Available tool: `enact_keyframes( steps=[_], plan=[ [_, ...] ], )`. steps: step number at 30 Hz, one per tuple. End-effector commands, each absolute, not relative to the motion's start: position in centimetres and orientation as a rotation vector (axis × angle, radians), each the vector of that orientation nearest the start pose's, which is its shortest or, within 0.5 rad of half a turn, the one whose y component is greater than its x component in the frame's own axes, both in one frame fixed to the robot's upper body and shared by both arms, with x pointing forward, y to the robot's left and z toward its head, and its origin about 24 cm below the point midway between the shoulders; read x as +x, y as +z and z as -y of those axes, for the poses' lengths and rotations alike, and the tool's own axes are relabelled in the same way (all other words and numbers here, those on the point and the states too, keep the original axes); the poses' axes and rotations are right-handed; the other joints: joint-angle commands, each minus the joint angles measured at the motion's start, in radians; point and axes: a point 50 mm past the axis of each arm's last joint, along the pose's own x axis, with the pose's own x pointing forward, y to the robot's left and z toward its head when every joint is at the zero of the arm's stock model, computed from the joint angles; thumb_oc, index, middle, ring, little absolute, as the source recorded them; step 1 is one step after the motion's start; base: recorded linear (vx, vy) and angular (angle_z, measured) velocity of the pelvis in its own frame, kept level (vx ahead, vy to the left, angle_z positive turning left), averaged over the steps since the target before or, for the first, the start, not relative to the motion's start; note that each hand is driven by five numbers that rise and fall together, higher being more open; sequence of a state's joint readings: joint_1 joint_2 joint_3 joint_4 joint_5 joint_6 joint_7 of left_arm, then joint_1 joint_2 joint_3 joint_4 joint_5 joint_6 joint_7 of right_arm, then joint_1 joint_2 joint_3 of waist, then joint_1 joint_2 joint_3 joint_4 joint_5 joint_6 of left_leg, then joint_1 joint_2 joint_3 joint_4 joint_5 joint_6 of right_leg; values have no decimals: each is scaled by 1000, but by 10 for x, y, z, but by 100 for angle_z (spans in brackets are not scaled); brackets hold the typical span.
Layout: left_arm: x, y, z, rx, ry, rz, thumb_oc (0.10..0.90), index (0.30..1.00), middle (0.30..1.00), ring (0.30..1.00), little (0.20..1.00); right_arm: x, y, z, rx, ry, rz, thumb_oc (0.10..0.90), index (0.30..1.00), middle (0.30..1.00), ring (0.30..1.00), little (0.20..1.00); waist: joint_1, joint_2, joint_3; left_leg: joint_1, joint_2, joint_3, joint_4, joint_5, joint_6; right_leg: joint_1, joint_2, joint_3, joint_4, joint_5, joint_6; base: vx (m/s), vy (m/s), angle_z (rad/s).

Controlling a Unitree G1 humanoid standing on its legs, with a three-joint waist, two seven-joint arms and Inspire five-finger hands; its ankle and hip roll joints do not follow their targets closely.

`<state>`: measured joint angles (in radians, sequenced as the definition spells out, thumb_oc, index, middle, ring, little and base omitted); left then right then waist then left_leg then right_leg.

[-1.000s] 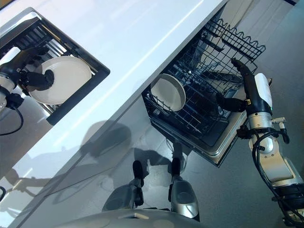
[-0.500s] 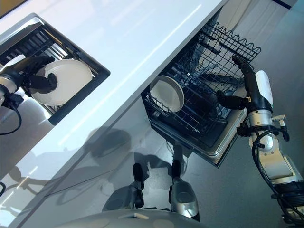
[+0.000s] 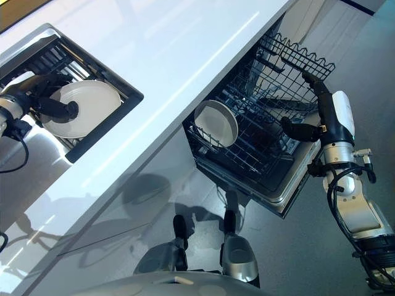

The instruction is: Pick up plates and place into dishwasher.

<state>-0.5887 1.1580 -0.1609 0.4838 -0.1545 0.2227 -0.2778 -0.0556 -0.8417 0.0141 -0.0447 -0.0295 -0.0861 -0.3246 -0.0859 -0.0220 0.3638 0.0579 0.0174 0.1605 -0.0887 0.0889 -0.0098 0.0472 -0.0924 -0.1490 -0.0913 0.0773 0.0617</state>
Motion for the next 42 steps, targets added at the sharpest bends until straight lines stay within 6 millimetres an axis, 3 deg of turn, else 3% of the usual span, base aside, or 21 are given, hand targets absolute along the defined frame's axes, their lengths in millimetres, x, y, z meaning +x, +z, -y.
enact_keyframes(
  steps=[1,11,25,29,32,36,42],
  plan=[
    [302,259,-380,944,275,-84,100,300,300,300,200,254,197,274,-852,-299,575,800,900,900,900,900,-5,44,-174,22,-46,1,1,-79,0,7,2,-24,17,0,92,-3,-31,0],
    [296,278,-385,961,330,-10,100,300,300,300,200,252,197,276,-841,-304,591,800,900,900,900,900,-4,53,-209,31,-49,-9,1,-83,-5,22,8,-20,13,-6,90,-4,-11,0],
    [294,283,-381,953,348,60,100,300,300,300,200,251,197,275,-832,-299,605,800,900,900,900,900,-5,62,-232,39,-53,-22,1,-89,-5,32,14,-11,11,-13,85,0,0,0],
    [292,299,-378,953,399,170,100,300,300,300,200,252,197,275,-792,-270,597,800,900,900,900,900,-9,64,-238,40,-51,-20,1,-88,-7,33,15,-12,11,-14,84,0,0,0],
    [289,322,-369,946,458,340,100,300,300,300,200,253,196,272,-674,-194,570,800,900,900,900,900,-10,61,-242,40,-50,-21,1,-88,-8,34,15,-13,11,-15,82,0,0,0],
    [276,357,-348,904,532,633,100,300,300,300,200,253,188,261,-378,-27,519,800,900,900,900,900,-12,59,-248,42,-47,-16,1,-89,-13,36,14,-16,10,-16,77,0,0,0],
    [262,379,-313,914,568,945,100,300,300,300,200,256,192,238,-67,200,509,800,900,900,900,900,-16,55,-259,45,-45,-10,1,-91,-17,40,14,-20,10,-19,69,0,0,0]
  ],
)
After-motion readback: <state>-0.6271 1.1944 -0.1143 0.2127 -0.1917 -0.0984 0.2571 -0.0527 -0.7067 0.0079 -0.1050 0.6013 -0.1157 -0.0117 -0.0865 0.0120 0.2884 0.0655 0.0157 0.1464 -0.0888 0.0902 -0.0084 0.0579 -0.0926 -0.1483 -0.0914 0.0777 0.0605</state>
